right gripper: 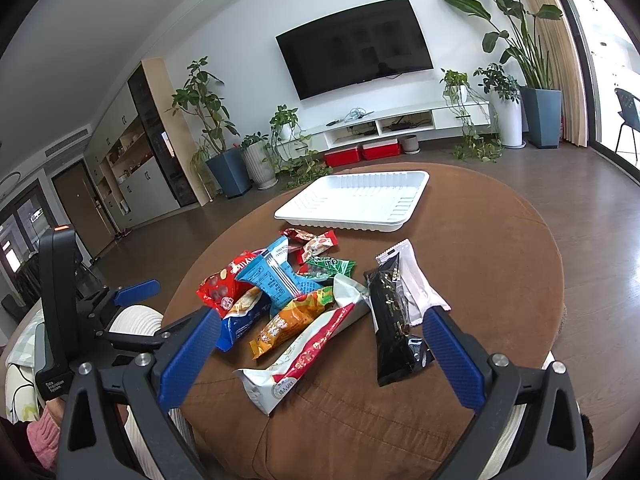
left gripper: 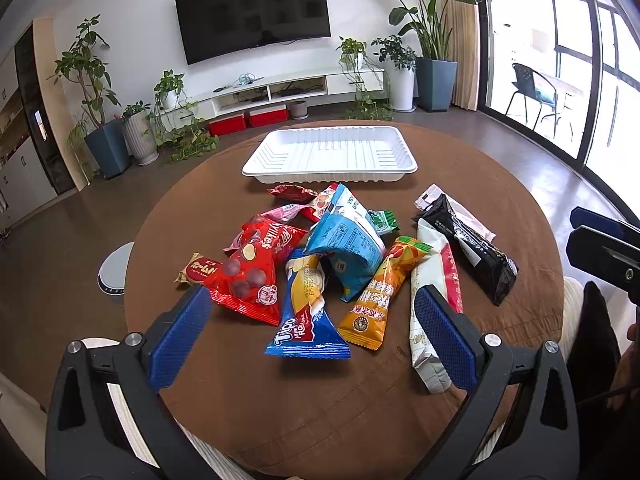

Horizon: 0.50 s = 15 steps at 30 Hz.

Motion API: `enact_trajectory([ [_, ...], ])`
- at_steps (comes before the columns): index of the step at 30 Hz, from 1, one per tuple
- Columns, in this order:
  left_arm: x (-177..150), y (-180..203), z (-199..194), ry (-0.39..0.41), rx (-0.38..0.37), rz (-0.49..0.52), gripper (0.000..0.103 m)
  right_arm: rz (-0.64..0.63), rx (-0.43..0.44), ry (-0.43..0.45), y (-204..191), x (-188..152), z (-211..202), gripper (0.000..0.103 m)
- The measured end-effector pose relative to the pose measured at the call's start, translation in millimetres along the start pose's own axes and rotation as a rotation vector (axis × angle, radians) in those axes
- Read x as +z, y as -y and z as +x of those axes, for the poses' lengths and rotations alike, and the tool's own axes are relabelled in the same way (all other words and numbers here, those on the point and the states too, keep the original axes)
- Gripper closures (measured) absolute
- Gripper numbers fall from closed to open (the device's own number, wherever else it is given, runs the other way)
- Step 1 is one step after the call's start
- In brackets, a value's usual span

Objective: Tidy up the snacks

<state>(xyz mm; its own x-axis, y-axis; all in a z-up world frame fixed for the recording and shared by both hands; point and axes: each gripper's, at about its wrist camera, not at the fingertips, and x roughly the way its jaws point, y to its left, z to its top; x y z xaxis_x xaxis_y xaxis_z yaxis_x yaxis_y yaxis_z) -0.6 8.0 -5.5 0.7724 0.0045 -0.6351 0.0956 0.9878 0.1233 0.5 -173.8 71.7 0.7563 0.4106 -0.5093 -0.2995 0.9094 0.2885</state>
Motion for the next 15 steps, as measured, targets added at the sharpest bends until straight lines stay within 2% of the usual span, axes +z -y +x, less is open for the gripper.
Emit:
enact_trajectory([
  [15, 4.7, -2.2, -0.4, 0.002, 0.001, -0.004, 0.0, -0.003, 0.005, -0.006, -4.3, -4.0, 6.8, 0.0],
])
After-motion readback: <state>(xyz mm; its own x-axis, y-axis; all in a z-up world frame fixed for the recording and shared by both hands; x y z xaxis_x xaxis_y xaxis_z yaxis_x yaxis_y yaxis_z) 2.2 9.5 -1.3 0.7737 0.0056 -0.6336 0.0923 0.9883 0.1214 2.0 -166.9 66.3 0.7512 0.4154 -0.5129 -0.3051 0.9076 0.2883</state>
